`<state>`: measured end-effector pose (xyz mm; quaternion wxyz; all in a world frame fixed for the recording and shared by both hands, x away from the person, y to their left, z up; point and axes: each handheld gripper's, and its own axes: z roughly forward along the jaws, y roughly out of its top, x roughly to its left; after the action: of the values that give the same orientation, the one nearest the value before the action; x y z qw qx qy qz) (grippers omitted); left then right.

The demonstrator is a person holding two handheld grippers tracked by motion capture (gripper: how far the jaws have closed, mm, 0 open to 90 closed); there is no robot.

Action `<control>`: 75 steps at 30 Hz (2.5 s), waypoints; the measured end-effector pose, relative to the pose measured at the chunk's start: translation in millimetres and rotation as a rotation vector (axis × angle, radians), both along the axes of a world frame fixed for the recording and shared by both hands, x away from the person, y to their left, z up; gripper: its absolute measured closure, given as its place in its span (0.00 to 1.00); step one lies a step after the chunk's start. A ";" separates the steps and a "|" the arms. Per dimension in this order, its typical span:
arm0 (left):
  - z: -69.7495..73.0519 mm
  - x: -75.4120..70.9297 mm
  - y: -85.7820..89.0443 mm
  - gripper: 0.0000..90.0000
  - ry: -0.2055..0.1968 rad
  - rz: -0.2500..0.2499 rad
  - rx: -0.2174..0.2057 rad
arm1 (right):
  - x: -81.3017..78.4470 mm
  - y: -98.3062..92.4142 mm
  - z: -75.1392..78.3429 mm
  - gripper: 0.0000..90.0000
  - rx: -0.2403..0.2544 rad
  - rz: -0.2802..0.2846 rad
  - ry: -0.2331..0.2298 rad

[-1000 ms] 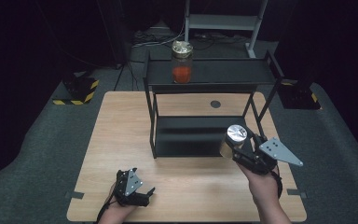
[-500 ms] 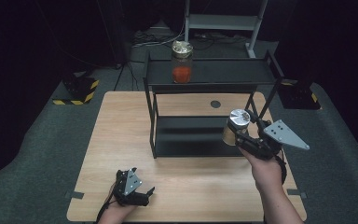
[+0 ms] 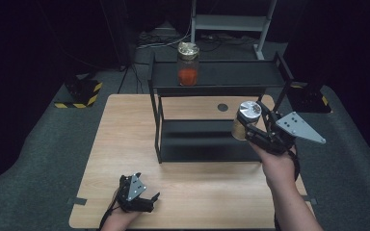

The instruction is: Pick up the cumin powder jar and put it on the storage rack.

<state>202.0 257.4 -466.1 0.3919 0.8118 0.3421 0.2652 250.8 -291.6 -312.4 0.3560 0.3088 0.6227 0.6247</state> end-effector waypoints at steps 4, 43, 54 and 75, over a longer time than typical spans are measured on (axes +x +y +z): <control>0.2 0.5 0.1 0.01 0.002 -0.001 0.000 | 1.1 0.7 5.8 0.38 -0.005 0.000 -0.004; -0.9 0.6 3.6 0.01 0.005 0.002 -0.025 | 32.4 19.5 63.9 0.38 0.022 -0.063 -0.074; -0.9 0.7 4.2 0.01 0.005 0.001 -0.027 | 47.6 28.3 71.5 0.38 0.019 -0.087 -0.071; -1.2 1.9 7.9 0.01 0.011 -0.003 -0.044 | 88.2 50.9 83.1 0.38 0.000 -0.152 -0.052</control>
<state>203.9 265.2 -467.3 0.4083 0.8048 0.3490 0.2526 339.0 -240.8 -229.2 0.4187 0.3388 0.5878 0.6036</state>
